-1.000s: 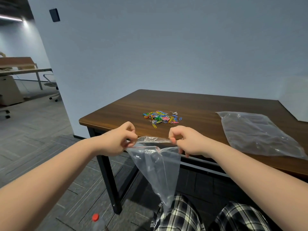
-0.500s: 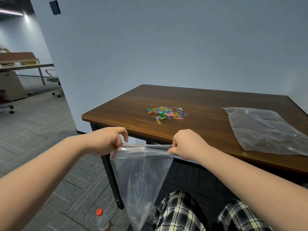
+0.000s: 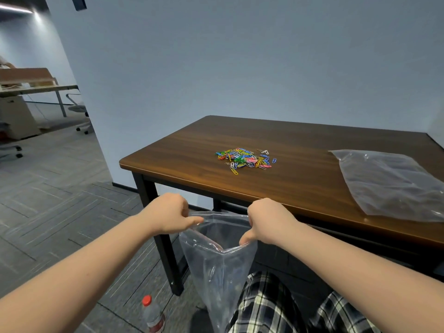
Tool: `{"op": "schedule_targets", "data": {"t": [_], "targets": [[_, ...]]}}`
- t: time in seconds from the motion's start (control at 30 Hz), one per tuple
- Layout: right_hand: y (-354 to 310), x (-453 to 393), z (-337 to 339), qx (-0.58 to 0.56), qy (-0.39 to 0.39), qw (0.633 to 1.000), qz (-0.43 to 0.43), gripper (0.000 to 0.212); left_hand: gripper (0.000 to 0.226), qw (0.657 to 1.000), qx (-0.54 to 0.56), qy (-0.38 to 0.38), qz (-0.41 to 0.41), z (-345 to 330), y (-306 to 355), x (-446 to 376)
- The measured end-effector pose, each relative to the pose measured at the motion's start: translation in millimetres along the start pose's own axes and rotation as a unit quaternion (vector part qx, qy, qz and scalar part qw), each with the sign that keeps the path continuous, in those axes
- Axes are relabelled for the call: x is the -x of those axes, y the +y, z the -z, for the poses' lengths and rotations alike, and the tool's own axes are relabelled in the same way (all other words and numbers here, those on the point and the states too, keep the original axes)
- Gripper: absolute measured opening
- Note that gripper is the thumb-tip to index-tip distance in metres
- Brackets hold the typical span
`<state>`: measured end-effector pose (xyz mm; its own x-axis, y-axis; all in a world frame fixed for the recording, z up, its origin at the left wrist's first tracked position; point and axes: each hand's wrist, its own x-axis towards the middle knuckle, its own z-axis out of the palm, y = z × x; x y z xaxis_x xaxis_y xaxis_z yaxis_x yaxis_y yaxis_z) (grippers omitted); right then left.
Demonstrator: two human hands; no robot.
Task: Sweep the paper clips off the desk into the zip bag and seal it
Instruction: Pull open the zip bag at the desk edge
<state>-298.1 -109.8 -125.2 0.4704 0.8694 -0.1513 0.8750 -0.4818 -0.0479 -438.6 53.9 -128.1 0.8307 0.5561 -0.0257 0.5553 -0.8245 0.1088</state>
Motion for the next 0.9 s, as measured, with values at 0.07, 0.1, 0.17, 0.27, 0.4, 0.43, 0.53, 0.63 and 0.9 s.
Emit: {"op": "schedule_targets", "data": {"t": [0.07, 0.1, 0.17, 0.27, 0.4, 0.43, 0.53, 0.63, 0.9], "targets": [[0, -1, -2, 0.017, 0.006, 1.0, -0.006, 0.047, 0.037, 1.0, -0.002, -0.002, 0.009, -12, 6, -1], [1, -1, -4, 0.033, 0.011, 0.999, -0.007, 0.044, 0.032, 1.0, -0.007, -0.012, -0.002, -16, 8, -1], [5, -1, -8, 0.064, 0.011, 0.998, -0.011, 0.038, 0.03, 0.999, -0.003, -0.033, -0.035, -18, 9, -1], [13, -2, -12, 0.076, -0.023, 0.996, -0.032, 0.044, 0.035, 0.996, -0.003, -0.052, -0.067, -13, 8, -3], [15, -4, -12, 0.065, -0.045, 0.996, -0.039, 0.051, 0.055, 0.992, -0.055, -0.06, -0.1, -12, 18, -9], [15, -4, -12, 0.056, -0.041, 0.997, -0.036, 0.05, 0.058, 0.99, -0.061, -0.063, -0.108, -13, 21, -11], [18, -3, -12, 0.017, -0.01, 1.0, -0.021, 0.037, 0.057, 0.989, -0.061, -0.056, -0.121, -15, 24, -18], [22, -3, -12, -0.001, -0.009, 1.0, -0.011, 0.04, 0.058, 0.987, -0.063, -0.042, -0.14, -16, 20, -22], [20, -1, -11, -0.062, 0.014, 0.998, 0.028, 0.036, 0.067, 0.985, -0.045, -0.048, -0.162, -17, 9, -21]]}}
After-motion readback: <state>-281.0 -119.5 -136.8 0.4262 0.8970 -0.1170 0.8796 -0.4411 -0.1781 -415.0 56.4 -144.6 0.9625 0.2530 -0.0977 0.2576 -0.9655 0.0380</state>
